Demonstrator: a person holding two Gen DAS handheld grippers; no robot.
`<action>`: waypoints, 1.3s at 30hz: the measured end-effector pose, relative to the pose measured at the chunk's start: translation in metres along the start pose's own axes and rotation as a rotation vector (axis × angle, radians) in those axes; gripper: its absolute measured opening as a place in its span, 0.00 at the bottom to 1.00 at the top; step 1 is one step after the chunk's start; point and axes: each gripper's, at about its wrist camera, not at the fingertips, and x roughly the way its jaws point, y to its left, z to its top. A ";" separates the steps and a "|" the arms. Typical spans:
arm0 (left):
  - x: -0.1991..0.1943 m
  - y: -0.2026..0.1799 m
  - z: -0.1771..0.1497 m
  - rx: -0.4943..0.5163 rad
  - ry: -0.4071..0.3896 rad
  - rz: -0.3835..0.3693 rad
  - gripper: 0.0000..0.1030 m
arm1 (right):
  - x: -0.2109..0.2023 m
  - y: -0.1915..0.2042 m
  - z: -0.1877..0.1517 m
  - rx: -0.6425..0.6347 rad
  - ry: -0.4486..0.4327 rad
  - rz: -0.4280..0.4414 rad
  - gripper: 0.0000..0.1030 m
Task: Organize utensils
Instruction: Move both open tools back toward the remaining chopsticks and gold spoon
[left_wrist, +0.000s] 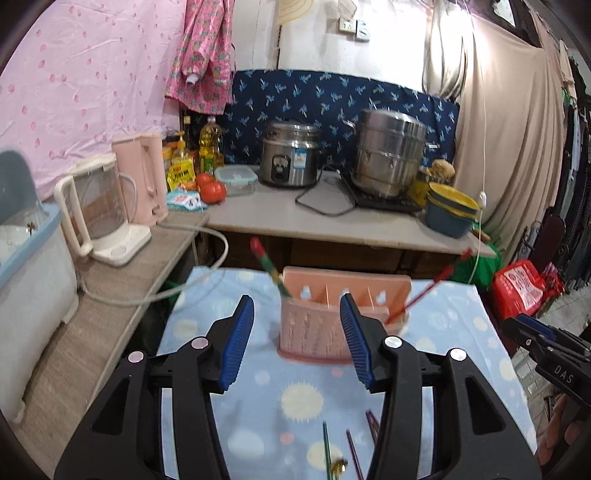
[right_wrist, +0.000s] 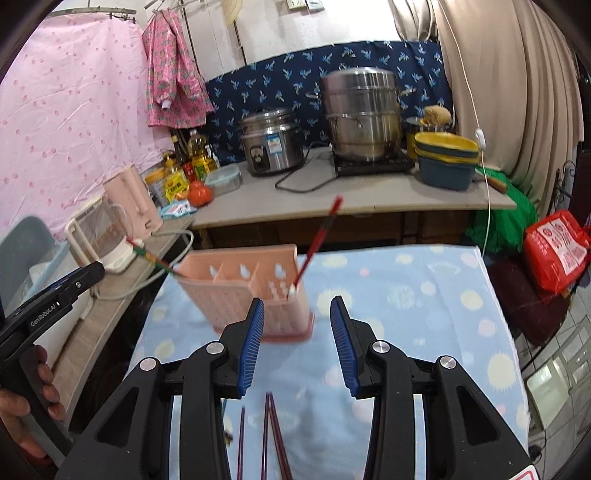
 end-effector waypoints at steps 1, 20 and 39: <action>-0.002 -0.001 -0.010 0.000 0.016 -0.003 0.45 | -0.003 -0.002 -0.009 0.003 0.011 -0.002 0.36; -0.023 -0.012 -0.197 -0.024 0.347 -0.068 0.45 | -0.029 -0.029 -0.167 0.038 0.226 -0.078 0.35; -0.025 -0.029 -0.257 0.007 0.457 -0.101 0.36 | -0.021 -0.030 -0.220 0.060 0.332 -0.064 0.36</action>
